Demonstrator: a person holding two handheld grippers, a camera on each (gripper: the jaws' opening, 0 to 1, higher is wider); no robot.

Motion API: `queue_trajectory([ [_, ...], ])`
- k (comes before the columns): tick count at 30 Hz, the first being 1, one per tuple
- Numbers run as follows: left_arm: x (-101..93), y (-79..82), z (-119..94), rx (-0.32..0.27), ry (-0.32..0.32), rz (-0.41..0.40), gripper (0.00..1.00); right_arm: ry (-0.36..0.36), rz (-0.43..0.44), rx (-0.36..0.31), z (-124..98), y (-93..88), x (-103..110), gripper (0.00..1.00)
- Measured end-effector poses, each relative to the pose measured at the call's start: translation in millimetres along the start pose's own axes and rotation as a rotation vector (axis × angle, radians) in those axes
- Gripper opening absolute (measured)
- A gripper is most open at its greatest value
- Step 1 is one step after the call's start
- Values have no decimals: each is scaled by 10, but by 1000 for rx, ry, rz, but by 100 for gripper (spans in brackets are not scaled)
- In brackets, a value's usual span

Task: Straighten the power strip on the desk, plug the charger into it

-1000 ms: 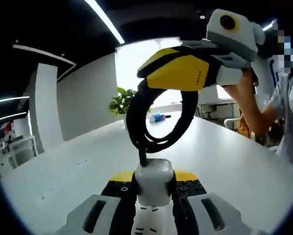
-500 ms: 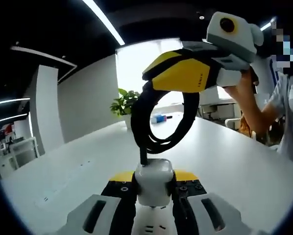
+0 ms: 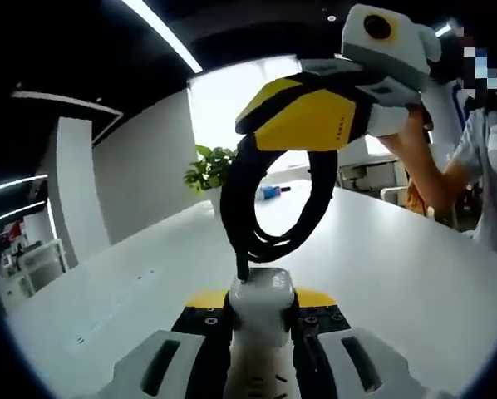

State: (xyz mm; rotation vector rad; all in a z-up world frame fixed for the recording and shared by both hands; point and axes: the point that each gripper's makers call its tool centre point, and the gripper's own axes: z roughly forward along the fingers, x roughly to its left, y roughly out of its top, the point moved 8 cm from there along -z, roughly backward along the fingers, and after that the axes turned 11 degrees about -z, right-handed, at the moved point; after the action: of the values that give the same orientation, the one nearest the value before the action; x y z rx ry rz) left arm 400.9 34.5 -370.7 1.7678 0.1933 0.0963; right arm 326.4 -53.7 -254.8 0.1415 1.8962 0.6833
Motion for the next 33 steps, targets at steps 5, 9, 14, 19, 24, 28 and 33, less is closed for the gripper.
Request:
queue_trajectory([
  [5,0,-38,-33,-38,5,-24,25,30,-2,-35,-8,-76,-3,8],
  [9,-11,-13,-6,-19,12,0,25,125,115,-172,-94,-160,10,15],
  [14,-19,2,13,-5,16,11,25,158,230,-237,-208,-363,-63,40],
  [19,-17,14,30,-5,19,13,25,278,297,-298,-207,-579,12,58],
  [24,-7,25,43,-6,18,17,25,259,389,-423,-236,-789,-141,56],
  [28,-11,29,51,-8,17,18,25,246,432,-433,-173,-925,-274,56],
  [33,-19,31,56,-16,18,18,25,246,432,-454,-97,-908,-289,59],
])
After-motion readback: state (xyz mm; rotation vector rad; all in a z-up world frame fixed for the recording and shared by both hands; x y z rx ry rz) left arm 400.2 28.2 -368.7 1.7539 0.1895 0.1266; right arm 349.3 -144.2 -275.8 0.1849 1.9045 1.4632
